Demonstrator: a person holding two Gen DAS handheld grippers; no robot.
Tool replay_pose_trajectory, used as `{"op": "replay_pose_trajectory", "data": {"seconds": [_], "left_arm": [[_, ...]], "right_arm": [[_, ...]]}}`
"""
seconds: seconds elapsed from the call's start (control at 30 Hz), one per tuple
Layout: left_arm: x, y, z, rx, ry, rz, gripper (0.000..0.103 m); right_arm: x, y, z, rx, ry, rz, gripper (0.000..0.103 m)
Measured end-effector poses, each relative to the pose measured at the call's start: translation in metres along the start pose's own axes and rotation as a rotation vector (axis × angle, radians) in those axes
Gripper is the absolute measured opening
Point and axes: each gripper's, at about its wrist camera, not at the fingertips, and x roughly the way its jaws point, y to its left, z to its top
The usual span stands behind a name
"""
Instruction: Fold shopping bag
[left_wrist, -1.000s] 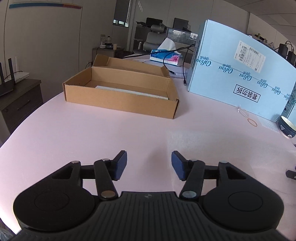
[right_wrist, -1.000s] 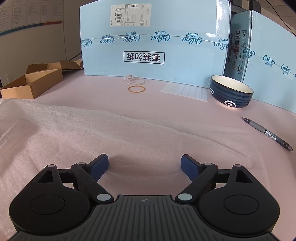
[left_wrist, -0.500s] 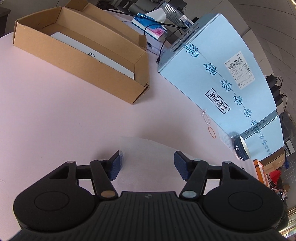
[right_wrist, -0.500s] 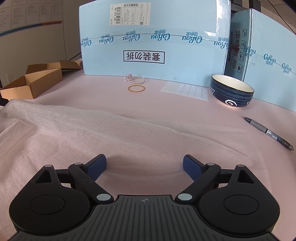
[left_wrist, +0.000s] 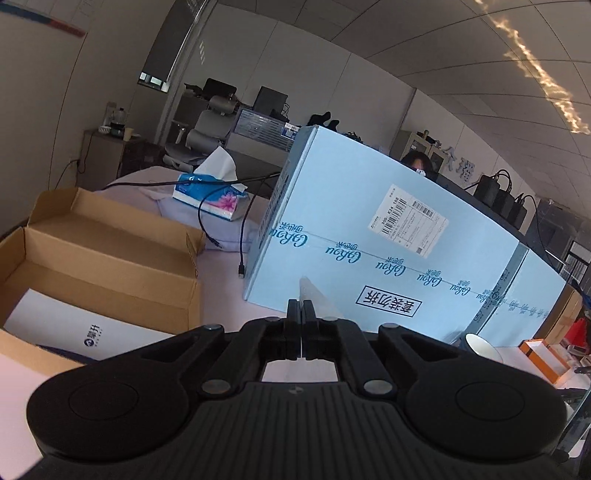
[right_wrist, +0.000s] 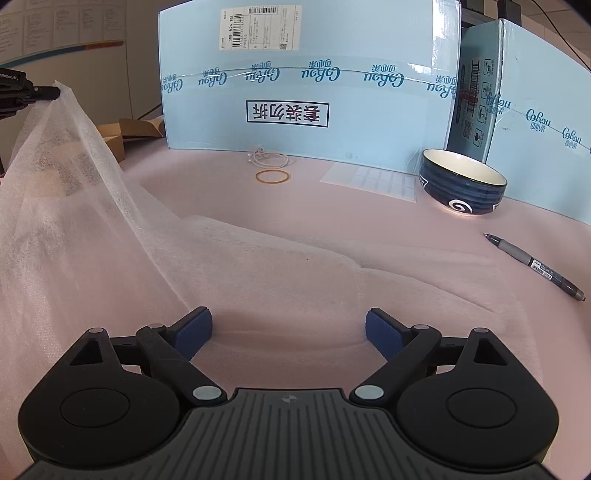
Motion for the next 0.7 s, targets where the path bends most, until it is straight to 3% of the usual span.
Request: {"op": "replay_pose_trajectory", "data": {"seconds": [0.03, 0.17, 0.27, 0.37, 0.43, 0.53, 0.7], "left_arm": [[0.012, 0.005, -0.002, 0.017, 0.042, 0.069, 0.001], [0.034, 0.032, -0.026, -0.003, 0.175, 0.157, 0.001], [0.021, 0.053, -0.035, -0.079, 0.165, 0.163, 0.005], [-0.009, 0.064, -0.037, -0.128, 0.120, 0.166, 0.035], [-0.034, 0.063, -0.041, -0.126, 0.098, 0.161, 0.065], [-0.072, 0.052, -0.054, -0.083, 0.089, 0.141, 0.074], [-0.098, 0.046, -0.100, -0.110, 0.122, 0.066, 0.075]], "right_arm": [[0.000, 0.000, 0.000, 0.000, 0.000, 0.000, 0.090], [0.000, 0.000, 0.000, 0.001, 0.001, 0.001, 0.090], [0.001, 0.000, 0.000, 0.000, 0.001, 0.001, 0.091], [0.000, 0.000, 0.000, 0.000, 0.001, 0.001, 0.091], [0.000, 0.000, 0.000, 0.001, 0.001, 0.001, 0.091], [0.000, 0.000, -0.001, 0.001, 0.001, 0.001, 0.091], [0.000, 0.001, -0.001, 0.001, 0.001, -0.001, 0.091]]}}
